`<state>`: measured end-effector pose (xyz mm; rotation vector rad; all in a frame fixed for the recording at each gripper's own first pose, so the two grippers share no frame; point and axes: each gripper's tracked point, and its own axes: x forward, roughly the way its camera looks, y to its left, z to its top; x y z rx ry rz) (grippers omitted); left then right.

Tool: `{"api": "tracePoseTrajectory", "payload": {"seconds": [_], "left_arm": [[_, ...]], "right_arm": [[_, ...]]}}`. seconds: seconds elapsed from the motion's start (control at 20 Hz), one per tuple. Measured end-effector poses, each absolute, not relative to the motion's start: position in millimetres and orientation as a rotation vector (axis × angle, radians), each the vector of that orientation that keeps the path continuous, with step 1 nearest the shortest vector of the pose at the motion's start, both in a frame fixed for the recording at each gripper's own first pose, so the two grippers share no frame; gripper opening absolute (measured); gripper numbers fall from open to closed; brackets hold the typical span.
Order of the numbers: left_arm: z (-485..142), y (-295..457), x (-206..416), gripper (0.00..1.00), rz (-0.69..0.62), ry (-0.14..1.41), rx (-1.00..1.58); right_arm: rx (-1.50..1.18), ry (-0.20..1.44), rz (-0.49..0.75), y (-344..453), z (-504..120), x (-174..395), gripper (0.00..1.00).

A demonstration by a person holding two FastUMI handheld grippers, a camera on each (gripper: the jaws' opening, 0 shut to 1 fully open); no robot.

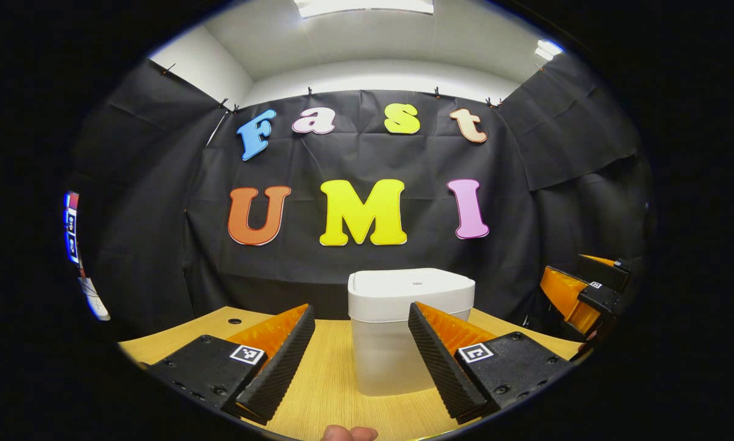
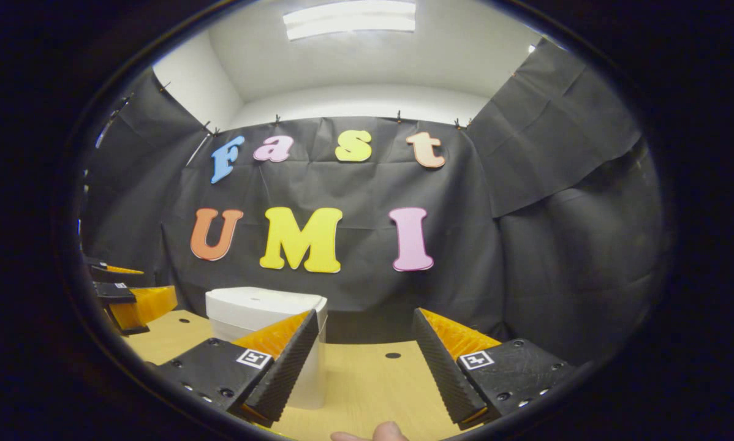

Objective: Press the lid of the desktop garbage bin to open it, pick up the crumpled paper on the desktop and throw it into the bin, then pick up the pop can on the desktop and drop it into the bin, and finally close the garbage bin lid.

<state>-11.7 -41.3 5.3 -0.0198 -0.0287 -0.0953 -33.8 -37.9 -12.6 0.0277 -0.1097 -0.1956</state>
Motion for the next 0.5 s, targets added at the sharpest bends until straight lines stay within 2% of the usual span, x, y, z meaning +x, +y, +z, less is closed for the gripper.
{"api": "tracePoseTrajectory", "payload": {"seconds": [0.5], "left_arm": [[1.6,-34.6,-8.0,0.99,-0.090,-0.023,-0.037]], "right_arm": [[0.027,-0.123,-0.190,-34.4,-8.9,-30.0,0.97]]}}
